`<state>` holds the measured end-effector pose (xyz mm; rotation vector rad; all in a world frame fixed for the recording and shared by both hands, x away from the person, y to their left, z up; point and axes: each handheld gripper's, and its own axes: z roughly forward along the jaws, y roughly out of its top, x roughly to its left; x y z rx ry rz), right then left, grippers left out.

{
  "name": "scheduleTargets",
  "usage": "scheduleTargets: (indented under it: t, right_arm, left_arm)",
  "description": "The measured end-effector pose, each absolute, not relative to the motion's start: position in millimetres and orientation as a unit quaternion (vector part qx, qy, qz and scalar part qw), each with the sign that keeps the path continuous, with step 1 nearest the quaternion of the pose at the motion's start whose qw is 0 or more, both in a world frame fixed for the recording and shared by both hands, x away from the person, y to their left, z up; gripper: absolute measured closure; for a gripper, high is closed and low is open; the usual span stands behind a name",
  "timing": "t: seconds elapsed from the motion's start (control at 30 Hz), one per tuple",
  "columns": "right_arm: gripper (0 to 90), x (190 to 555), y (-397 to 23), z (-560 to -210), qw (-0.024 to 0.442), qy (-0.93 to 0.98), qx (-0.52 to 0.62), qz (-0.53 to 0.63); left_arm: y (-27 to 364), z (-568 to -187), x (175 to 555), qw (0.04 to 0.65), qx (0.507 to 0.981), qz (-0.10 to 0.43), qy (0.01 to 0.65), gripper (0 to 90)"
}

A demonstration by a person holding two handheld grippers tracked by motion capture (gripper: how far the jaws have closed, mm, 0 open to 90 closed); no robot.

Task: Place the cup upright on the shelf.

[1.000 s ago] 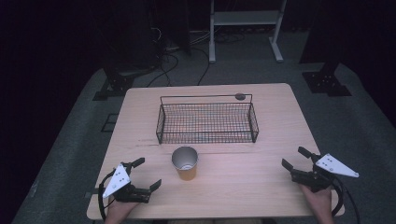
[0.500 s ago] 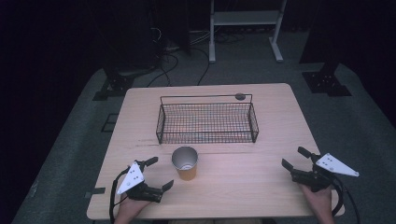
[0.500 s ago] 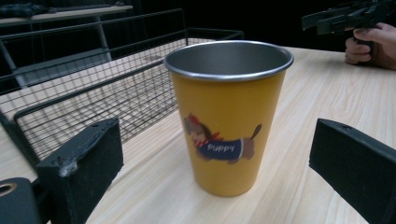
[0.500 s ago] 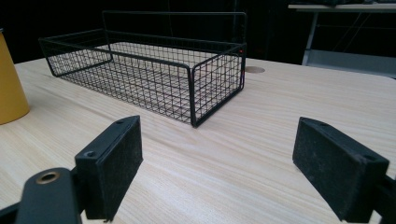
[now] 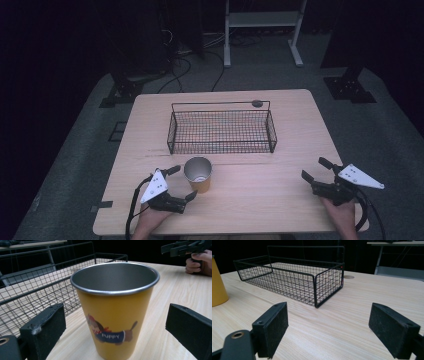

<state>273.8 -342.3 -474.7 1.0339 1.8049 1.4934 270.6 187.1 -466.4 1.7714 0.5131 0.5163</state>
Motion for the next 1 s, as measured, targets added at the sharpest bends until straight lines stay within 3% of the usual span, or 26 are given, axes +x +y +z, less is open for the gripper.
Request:
scheduleTargets:
  t: [0.67,1.0]
  right_arm:
    - [14.8,274,-343,-475,0.284,0.676,0.387,0.559]
    - [14.8,274,-342,-475,0.282,0.677,0.388,0.558]
  left_arm:
    - [157,-462,293,0.568,0.764,0.203,0.229,2.2]
    - [158,-460,294,0.573,0.762,0.202,0.224,12.4]
